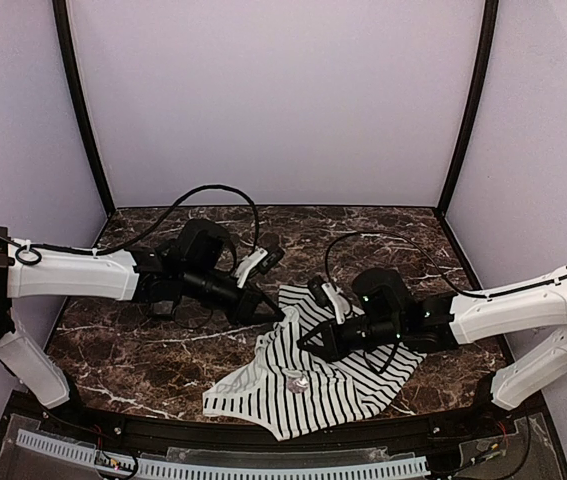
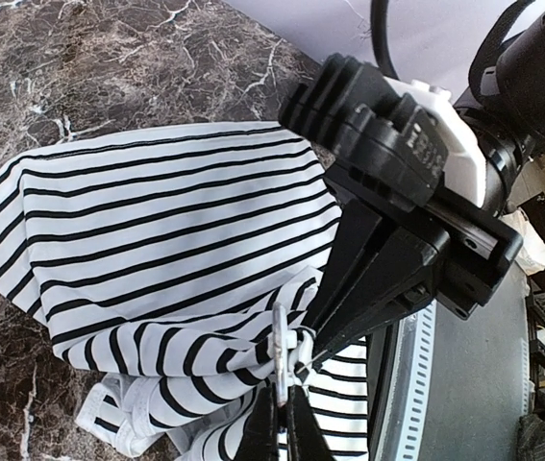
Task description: Remove the brooch from the garment
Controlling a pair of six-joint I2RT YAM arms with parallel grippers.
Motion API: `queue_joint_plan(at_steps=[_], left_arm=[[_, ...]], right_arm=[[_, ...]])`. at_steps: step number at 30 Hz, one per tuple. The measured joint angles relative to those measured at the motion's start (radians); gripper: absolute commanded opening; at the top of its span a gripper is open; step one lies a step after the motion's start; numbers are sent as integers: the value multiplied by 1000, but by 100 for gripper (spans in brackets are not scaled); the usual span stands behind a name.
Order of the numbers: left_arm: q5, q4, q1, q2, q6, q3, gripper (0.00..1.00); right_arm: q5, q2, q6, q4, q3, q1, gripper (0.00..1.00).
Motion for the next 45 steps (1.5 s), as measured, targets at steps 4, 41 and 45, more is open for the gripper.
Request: queue_joint_plan(at_steps=[4,41,45], left_arm=[[-4,-2,0,0,0,0,1],[-29,-51,133,-69,-1,50,1],[106,-19,131,-122,4,50,1]], right_arm=[[4,0,-1,2,1,2,0],[146,-153,48,31,-26,2,86],[107,-214,27,87,-27,3,86]])
